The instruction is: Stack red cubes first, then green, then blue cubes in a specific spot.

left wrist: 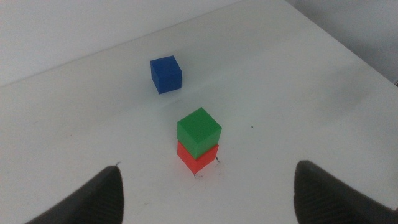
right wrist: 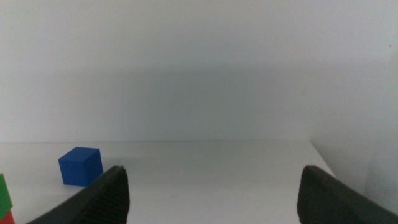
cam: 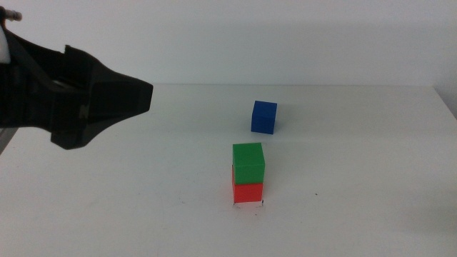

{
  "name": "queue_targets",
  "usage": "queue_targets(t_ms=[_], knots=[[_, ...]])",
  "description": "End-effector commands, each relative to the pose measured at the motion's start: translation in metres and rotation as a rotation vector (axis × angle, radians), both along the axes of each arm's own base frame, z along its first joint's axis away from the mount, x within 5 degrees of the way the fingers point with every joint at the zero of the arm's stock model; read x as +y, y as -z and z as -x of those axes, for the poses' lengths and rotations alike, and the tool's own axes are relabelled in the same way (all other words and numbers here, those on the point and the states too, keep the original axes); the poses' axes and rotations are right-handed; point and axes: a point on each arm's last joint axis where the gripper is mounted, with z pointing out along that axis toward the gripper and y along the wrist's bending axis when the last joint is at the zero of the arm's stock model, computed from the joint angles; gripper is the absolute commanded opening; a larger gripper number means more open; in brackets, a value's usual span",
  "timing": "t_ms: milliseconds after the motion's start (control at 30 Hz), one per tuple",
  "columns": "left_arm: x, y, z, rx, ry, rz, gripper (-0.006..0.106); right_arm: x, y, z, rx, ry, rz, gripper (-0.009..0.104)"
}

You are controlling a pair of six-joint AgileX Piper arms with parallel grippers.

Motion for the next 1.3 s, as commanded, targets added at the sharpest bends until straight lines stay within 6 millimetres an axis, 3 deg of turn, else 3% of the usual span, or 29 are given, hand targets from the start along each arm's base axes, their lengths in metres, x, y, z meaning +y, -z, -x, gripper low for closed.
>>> queue_targets(t_ms=[0,100,167,267,333,433,600,733,900,1000,1133,1267], knots=[[0.001,-0.001,0.001,-0.014,0.000,0.013,0.094,-0.001,-0.003,0.000,-0.049,0.011,0.038,0.093],[0.001,-0.001,0.001,-0.014,0.000,0.013,0.094,-0.001,-0.003,0.000,-0.040,0.006,-0.055,0.093],[0.001,-0.001,0.001,-0.014,0.000,0.013,0.094,0.000,-0.022,0.004,-0.014,-0.001,-0.059,0.093],[0.001,-0.001,0.001,-0.014,0.000,0.013,0.094,0.000,-0.061,-0.009,0.090,0.002,-0.016,0.093],[0.000,-0.001,0.001,-0.012,0.000,0.012,0.094,0.003,-0.090,-0.031,0.250,-0.011,-0.062,0.093],[0.001,-0.001,0.001,-0.014,0.000,0.013,0.094,0.008,-0.117,-0.070,0.553,-0.043,-0.108,0.093],[0.001,-0.001,0.001,-0.014,0.000,0.013,0.094,0.012,-0.150,-0.134,0.695,-0.056,-0.140,0.093],[0.000,-0.001,0.000,-0.012,0.000,0.012,0.094,0.013,-0.152,-0.185,0.699,-0.048,-0.158,0.093],[0.000,-0.001,0.000,-0.012,0.000,0.012,0.094,0.018,-0.153,-0.222,0.709,-0.075,-0.224,0.093],[0.000,-0.001,0.000,-0.012,0.000,0.012,0.094,0.025,-0.148,-0.244,0.805,-0.107,-0.226,0.093],[0.000,-0.001,0.000,-0.012,0.000,0.012,0.094,0.067,-0.143,-0.276,0.881,-0.159,-0.112,0.093],[0.000,-0.001,0.000,-0.012,0.000,0.012,0.094,0.116,-0.133,-0.305,0.912,-0.073,-0.044,0.093]])
